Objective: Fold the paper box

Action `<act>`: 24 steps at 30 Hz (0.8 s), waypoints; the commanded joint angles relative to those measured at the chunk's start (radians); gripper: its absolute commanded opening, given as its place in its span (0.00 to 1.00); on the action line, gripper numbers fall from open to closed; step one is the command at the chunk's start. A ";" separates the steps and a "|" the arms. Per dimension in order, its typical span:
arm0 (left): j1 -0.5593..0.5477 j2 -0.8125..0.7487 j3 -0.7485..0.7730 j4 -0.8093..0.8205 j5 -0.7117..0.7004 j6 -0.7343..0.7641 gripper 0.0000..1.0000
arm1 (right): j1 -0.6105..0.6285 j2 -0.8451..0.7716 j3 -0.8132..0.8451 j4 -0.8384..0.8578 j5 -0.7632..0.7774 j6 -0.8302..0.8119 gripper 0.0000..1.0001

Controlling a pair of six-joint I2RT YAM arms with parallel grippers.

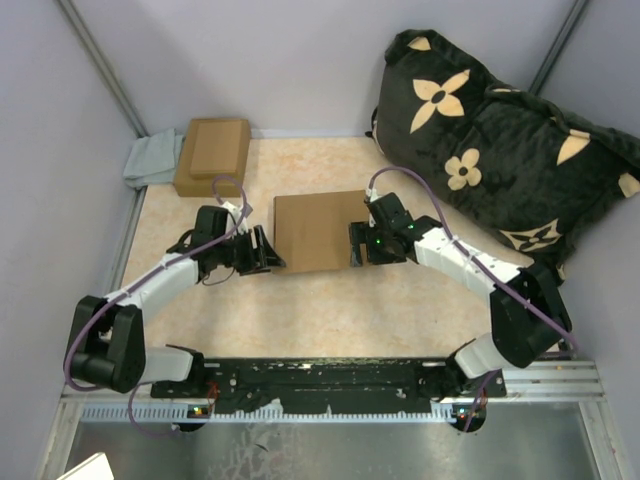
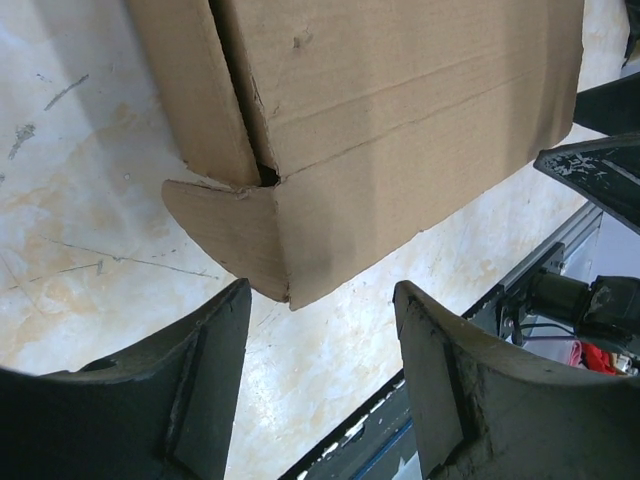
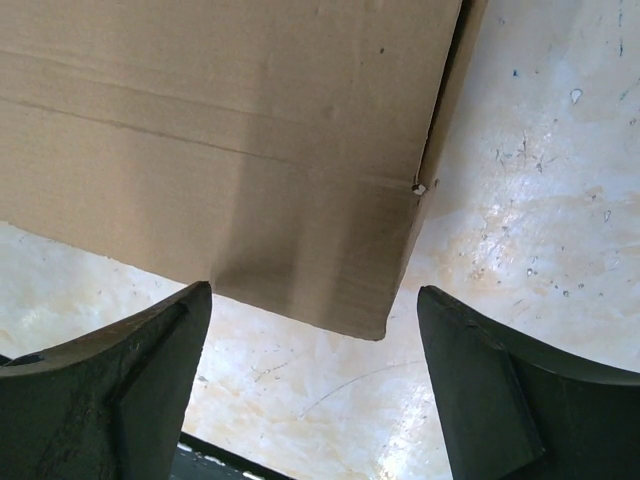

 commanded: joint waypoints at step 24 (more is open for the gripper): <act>-0.021 0.014 -0.050 0.115 0.213 -0.017 0.60 | -0.007 -0.109 0.000 -0.003 -0.082 0.003 0.81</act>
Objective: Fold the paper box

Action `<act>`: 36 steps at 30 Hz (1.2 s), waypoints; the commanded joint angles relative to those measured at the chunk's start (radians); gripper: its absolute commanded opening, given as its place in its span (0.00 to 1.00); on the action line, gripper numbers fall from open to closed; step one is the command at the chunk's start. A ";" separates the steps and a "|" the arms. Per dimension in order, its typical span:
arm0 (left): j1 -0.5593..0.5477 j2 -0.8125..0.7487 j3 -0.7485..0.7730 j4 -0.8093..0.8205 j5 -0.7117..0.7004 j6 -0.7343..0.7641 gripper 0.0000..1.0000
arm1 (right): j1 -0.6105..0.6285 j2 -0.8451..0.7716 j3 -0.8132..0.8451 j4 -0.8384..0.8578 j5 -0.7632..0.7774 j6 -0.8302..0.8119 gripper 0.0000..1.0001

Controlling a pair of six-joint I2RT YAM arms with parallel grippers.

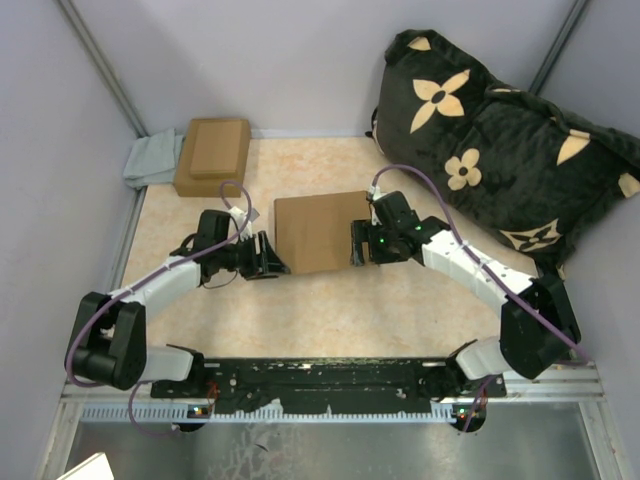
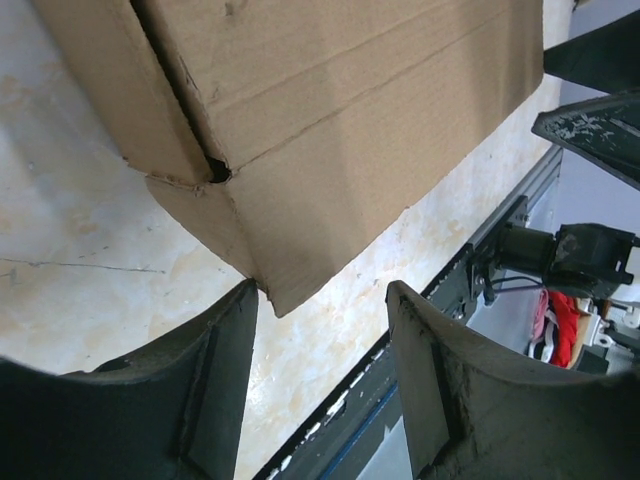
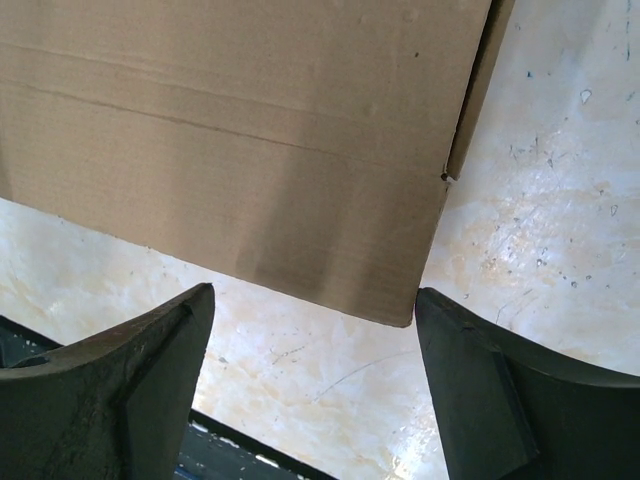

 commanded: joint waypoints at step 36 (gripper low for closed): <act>-0.007 0.031 -0.012 0.025 0.010 0.005 0.57 | -0.014 0.047 -0.026 0.070 0.011 -0.024 0.75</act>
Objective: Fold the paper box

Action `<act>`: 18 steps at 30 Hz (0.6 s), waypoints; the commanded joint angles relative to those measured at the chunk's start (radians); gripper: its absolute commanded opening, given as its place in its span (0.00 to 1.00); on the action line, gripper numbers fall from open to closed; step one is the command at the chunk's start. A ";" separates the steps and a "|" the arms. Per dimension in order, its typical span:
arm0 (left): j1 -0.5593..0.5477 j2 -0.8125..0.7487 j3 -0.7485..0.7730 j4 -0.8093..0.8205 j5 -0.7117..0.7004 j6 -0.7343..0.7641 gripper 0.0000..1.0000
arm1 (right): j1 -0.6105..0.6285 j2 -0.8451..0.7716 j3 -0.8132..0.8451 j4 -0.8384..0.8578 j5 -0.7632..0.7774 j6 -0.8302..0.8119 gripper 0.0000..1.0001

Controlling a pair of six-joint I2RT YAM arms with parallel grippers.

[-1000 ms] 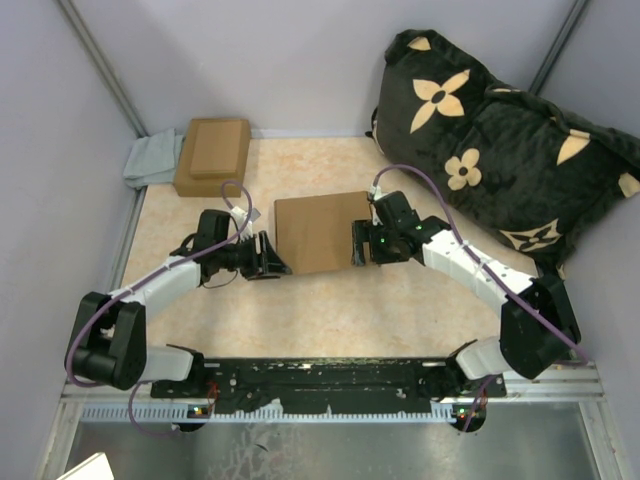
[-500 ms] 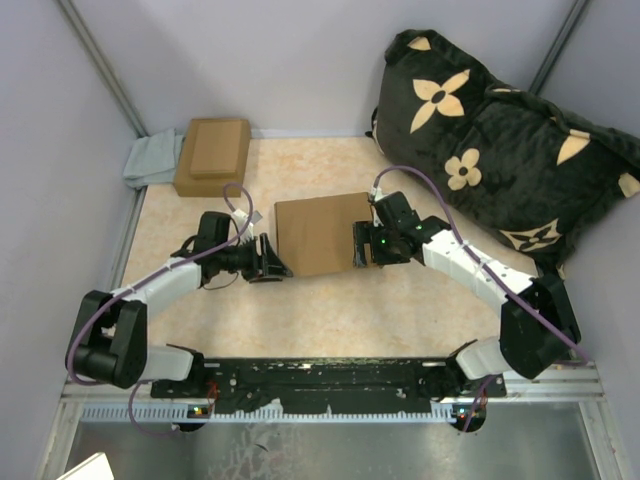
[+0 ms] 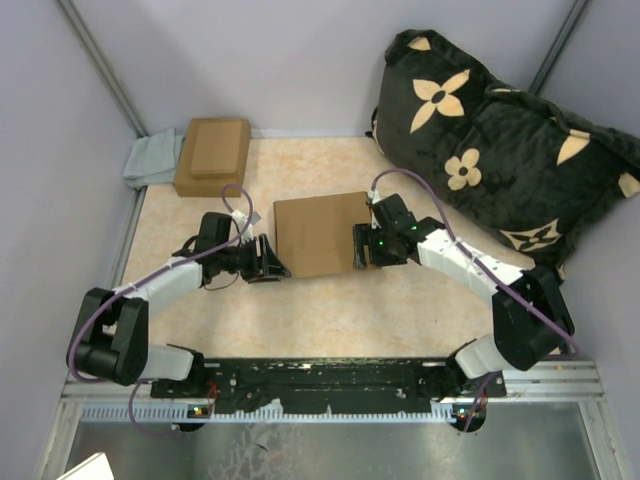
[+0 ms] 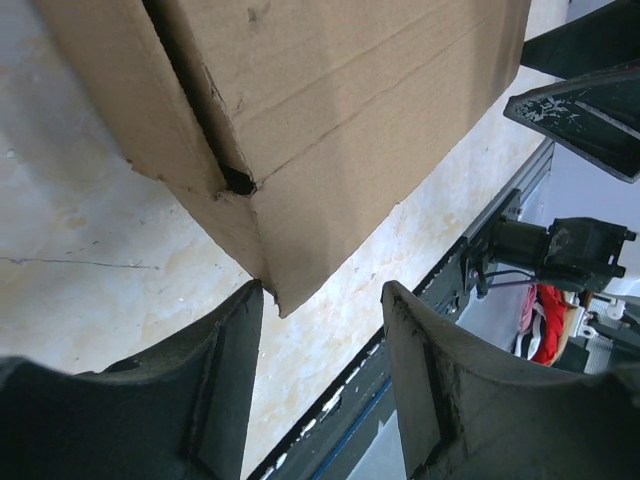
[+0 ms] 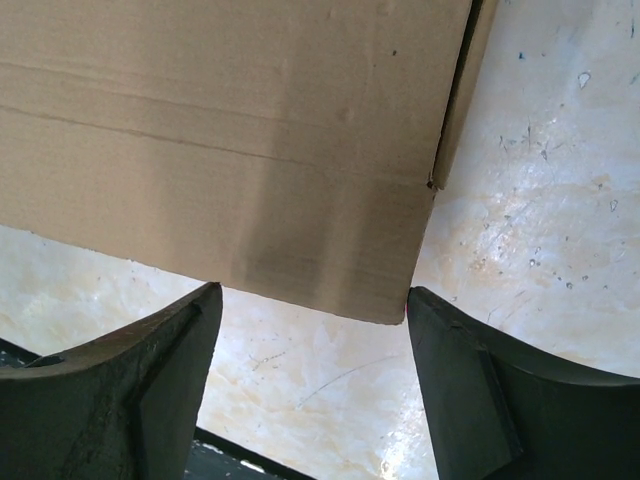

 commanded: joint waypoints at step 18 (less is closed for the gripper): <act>-0.008 0.052 0.015 -0.011 -0.184 0.024 0.53 | -0.017 0.077 -0.042 0.123 0.043 -0.012 0.71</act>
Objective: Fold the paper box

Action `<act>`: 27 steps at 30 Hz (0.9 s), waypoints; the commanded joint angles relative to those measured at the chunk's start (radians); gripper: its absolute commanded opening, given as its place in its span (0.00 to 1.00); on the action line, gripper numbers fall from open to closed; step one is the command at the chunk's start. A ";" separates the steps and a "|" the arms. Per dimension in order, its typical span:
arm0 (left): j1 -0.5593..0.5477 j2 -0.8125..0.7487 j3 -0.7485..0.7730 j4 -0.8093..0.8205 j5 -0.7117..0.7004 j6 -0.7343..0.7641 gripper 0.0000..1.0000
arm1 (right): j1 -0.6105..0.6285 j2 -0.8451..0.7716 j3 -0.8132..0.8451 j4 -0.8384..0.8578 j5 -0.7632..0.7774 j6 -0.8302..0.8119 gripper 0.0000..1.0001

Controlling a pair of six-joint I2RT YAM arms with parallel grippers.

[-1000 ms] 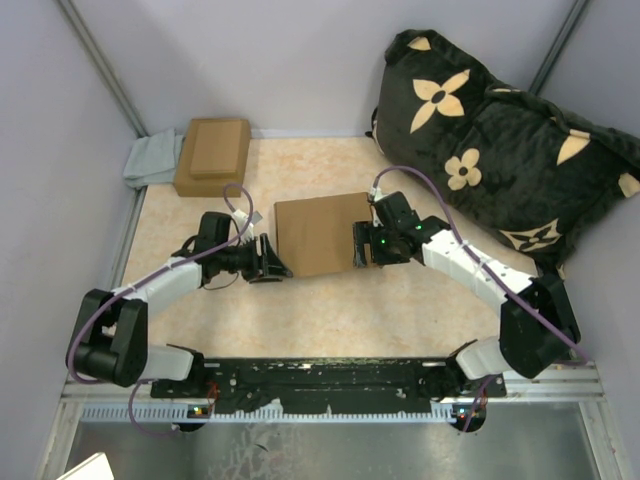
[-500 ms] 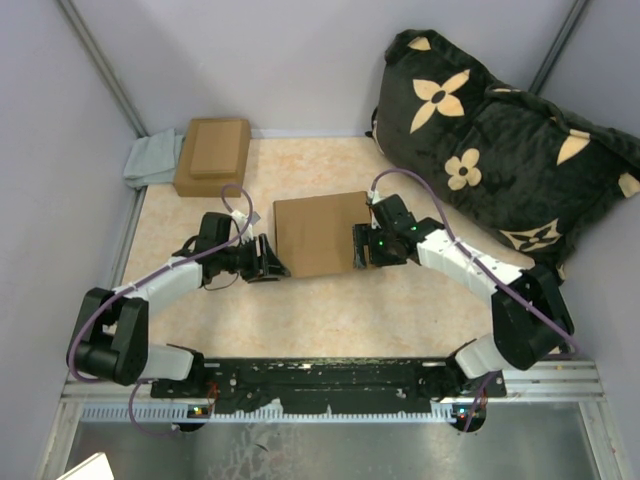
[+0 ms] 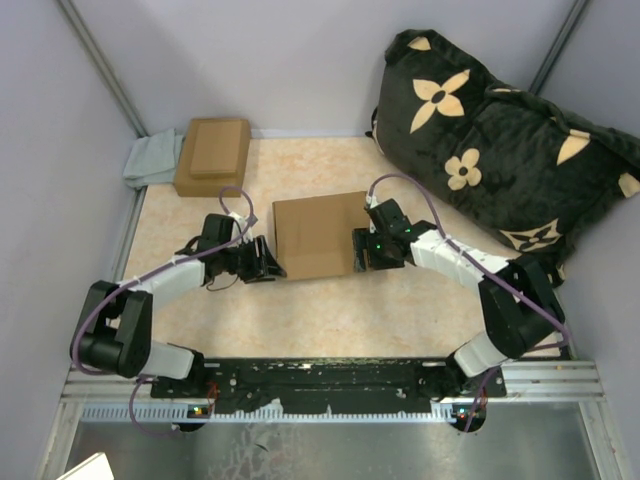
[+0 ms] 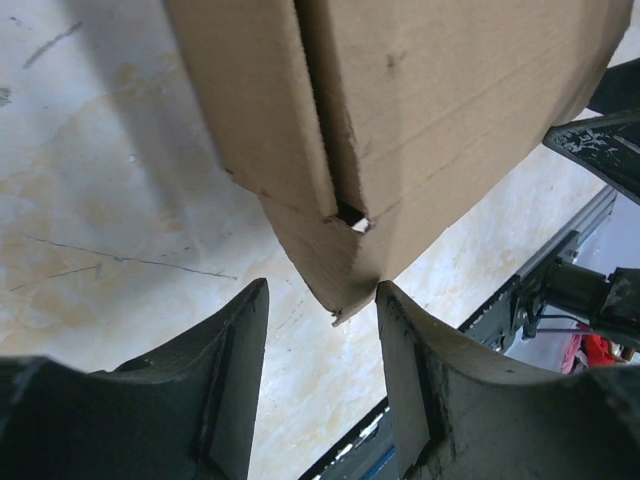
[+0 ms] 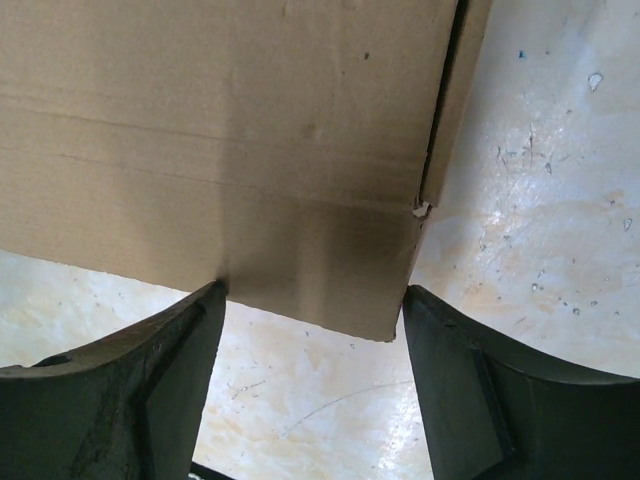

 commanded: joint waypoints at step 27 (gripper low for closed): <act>-0.012 -0.080 0.030 -0.007 0.069 -0.007 0.52 | -0.010 -0.112 0.033 -0.030 -0.096 -0.012 0.71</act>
